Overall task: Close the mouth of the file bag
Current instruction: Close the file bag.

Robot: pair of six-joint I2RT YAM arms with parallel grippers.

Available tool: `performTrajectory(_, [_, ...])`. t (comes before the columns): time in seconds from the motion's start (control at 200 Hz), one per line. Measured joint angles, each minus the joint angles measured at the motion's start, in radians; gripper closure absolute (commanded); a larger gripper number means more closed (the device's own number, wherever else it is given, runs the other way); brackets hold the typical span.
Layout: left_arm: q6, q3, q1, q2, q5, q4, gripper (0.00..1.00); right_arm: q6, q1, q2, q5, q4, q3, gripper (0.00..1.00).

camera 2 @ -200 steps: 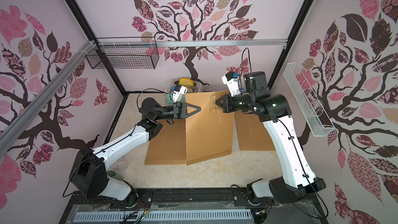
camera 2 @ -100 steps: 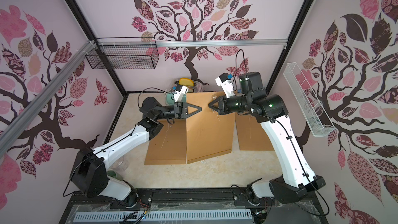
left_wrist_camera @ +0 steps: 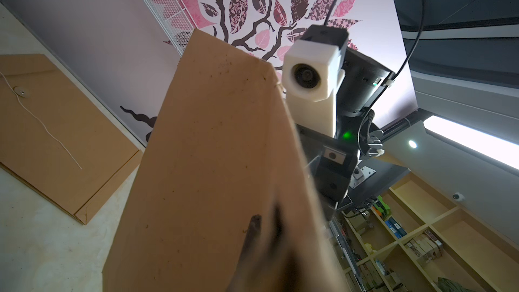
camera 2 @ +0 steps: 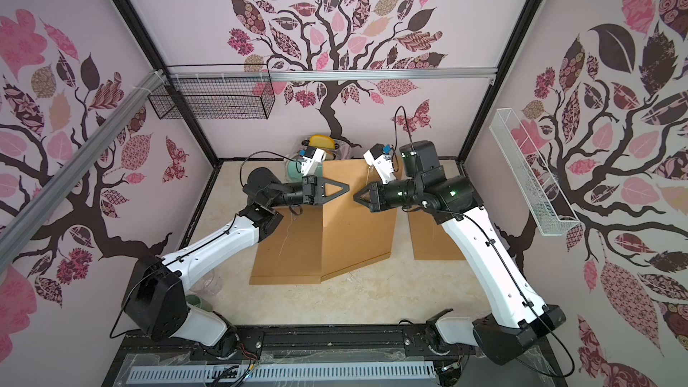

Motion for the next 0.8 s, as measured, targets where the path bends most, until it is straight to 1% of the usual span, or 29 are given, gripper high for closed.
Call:
performTrajectory(0.245, [-0.056,0.0,0.0,0.013,0.0,0.039,1.0,0.021,0.0,-0.038,0.028,0.09,-0.117,1.0])
performTrajectory(0.465, [-0.063,0.0,-0.001,0.013,-0.001,0.059,1.0,0.095,0.0,-0.114,0.086,0.216,-0.249,1.0])
performTrajectory(0.57, [-0.068,0.0,-0.002,0.013,0.0,0.063,1.0,0.125,-0.004,-0.133,0.099,0.262,-0.285,1.0])
performTrajectory(0.71, [-0.074,-0.001,-0.002,0.013,0.0,0.068,1.0,0.15,-0.029,-0.145,0.108,0.304,-0.316,1.0])
performTrajectory(0.8, [-0.078,-0.002,-0.002,0.013,-0.001,0.07,1.0,0.162,-0.069,-0.161,0.099,0.327,-0.339,1.0])
